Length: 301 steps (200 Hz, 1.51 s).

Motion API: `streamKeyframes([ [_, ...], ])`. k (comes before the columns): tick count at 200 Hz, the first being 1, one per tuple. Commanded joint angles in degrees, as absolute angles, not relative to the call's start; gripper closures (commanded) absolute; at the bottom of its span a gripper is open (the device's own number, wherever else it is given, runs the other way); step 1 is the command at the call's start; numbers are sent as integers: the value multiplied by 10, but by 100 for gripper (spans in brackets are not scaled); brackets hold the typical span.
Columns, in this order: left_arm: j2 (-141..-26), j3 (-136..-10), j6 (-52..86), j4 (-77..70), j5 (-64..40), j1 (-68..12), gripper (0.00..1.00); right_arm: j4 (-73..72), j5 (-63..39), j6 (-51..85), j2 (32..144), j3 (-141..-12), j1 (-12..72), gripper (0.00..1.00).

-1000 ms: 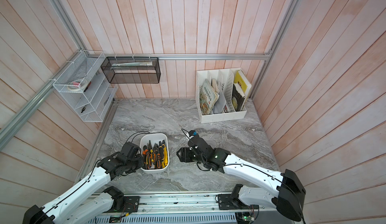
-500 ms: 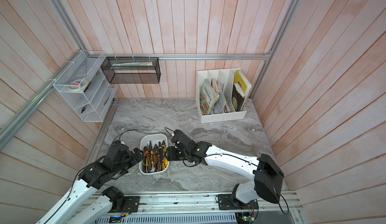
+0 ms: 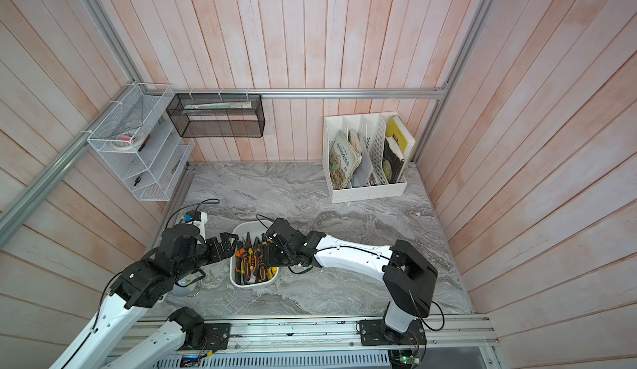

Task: Take the pliers out of the storage box
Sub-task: Pick up the pliers from the storage box.

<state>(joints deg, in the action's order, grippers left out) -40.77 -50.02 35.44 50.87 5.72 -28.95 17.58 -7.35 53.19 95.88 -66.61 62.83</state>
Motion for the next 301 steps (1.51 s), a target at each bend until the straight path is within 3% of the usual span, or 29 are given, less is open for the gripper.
streamKeyframes([
  [1, -388, -493, 308, 489, 43, -292, 0, 178, -88, 535, 990, -697, 631, 53],
  [76, -333, -467, 312, 462, 54, -293, 0, 252, -91, 546, 1064, -755, 617, 59],
  [172, -376, -472, 317, 474, 55, -293, 0, 296, -76, 545, 1025, -760, 613, 57],
  [301, -398, -471, 323, 478, 46, -293, 0, 238, -117, 553, 1059, -741, 603, 62],
])
